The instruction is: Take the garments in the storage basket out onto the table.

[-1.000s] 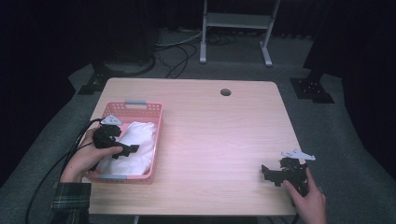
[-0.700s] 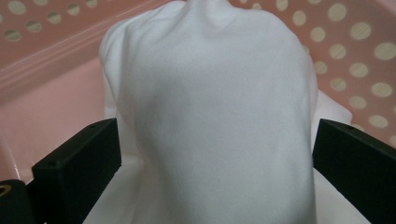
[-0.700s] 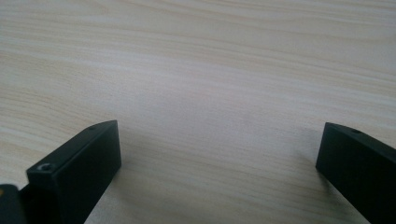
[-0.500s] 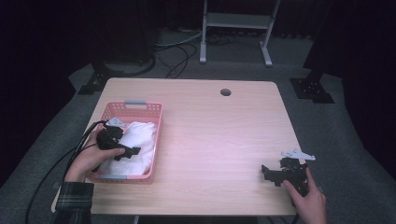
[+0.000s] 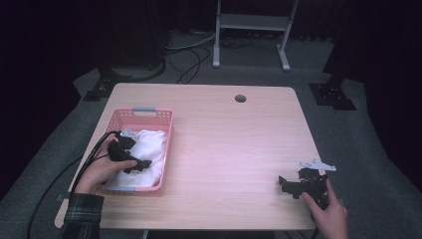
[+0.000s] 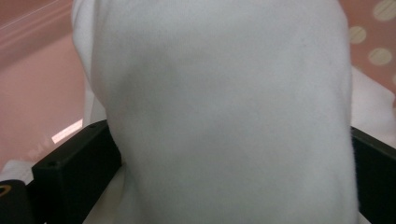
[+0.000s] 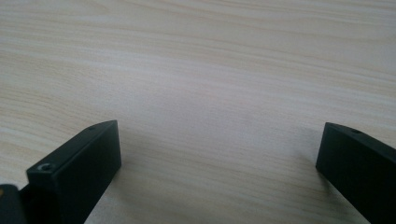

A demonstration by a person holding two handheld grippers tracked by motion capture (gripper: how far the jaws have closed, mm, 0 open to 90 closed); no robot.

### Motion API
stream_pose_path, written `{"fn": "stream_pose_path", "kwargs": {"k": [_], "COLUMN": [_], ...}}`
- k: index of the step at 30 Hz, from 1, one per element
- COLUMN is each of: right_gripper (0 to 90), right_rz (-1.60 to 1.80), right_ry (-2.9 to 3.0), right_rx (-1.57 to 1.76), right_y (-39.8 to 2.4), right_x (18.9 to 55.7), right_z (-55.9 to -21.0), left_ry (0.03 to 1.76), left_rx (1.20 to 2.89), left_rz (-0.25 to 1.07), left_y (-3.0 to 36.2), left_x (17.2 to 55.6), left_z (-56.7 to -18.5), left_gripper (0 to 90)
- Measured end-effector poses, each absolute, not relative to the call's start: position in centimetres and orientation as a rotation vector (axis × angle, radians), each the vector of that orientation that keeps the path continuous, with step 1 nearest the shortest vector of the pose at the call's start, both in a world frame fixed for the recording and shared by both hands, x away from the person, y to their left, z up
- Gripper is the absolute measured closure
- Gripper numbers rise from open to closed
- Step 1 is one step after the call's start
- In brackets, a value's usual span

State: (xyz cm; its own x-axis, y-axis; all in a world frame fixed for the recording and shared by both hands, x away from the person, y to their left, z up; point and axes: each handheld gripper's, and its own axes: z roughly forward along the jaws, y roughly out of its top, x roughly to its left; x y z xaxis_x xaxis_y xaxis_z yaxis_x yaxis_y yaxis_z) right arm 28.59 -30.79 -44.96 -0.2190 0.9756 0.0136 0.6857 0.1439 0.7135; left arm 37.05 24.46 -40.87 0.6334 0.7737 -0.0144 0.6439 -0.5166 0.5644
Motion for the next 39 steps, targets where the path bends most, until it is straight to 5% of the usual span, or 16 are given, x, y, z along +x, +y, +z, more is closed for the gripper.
{"fn": "stream_pose_path", "kwargs": {"k": [28,37,39], "right_gripper": [0.0,0.0,0.0], "right_rz": [0.839,0.839,0.839], "right_ry": [1.969,1.969,1.969], "right_rx": [1.585,1.586,1.585], "right_y": [-30.79,-30.79,-30.79], "right_x": [28.59,28.58,28.59], "right_z": [-44.96,-44.96,-44.96], "left_ry": [1.137,1.146,1.128], "left_rx": [2.333,2.354,2.352], "left_rz": [0.29,0.275,0.267], "left_y": [24.27,24.16,24.24], "left_x": [37.41,37.49,37.44], "left_z": [-41.53,-41.31,-41.1], "left_gripper": [0.2,7.6,14.9]}}
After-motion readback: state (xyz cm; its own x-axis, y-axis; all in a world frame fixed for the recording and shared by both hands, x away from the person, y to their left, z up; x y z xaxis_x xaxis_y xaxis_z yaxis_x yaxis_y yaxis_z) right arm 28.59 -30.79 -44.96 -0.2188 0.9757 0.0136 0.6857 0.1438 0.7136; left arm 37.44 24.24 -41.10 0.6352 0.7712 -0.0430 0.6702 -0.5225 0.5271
